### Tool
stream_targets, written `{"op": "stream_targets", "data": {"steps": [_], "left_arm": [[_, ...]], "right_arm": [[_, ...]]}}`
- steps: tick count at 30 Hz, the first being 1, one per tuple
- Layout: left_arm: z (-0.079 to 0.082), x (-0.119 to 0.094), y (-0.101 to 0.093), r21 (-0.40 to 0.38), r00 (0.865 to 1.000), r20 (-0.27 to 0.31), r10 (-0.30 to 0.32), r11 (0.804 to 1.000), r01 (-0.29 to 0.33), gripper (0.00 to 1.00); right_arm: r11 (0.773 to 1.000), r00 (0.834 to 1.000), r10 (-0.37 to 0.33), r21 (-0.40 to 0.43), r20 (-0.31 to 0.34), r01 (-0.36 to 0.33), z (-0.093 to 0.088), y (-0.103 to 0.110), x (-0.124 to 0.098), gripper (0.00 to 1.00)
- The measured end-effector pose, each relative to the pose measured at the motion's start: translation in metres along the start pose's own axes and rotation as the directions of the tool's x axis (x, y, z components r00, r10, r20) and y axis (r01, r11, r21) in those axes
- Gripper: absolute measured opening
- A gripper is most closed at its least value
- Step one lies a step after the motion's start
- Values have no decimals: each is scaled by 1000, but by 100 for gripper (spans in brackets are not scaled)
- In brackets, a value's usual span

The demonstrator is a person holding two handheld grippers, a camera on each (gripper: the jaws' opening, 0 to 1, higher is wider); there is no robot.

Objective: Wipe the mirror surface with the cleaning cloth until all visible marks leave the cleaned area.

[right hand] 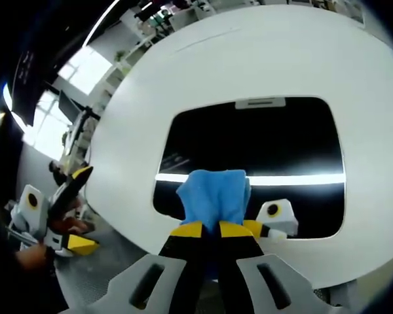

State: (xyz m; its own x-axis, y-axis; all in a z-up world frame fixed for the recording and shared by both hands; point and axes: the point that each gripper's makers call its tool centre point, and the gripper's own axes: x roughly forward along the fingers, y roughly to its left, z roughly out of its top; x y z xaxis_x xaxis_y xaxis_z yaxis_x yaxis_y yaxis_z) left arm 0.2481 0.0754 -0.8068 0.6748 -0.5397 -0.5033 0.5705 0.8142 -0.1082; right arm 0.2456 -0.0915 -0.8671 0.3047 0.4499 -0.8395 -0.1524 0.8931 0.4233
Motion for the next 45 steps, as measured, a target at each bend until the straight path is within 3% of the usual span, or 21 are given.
{"op": "stream_targets", "data": {"steps": [9,17,34,45], "left_arm": [[0,0,0,0,1000,-1,2,1000,-2,99],[1,0,1,1,1000,3,7,1000,-7,99],[0,1,2,1,1000,0,9,1000,-9,99],[1,1,2,0,1000,4,12,1000,-12,99]], "right_arm": [[1000,1000,-7,-6,-6,7,1,-3,-1,1],[1000,1000,-18,-20,9,19,14,-7,3,1],[998,998,-55,-40,36,56,74,-19,26,1],[996,997,-71,-59,27,73,97,-23,34,1]]}}
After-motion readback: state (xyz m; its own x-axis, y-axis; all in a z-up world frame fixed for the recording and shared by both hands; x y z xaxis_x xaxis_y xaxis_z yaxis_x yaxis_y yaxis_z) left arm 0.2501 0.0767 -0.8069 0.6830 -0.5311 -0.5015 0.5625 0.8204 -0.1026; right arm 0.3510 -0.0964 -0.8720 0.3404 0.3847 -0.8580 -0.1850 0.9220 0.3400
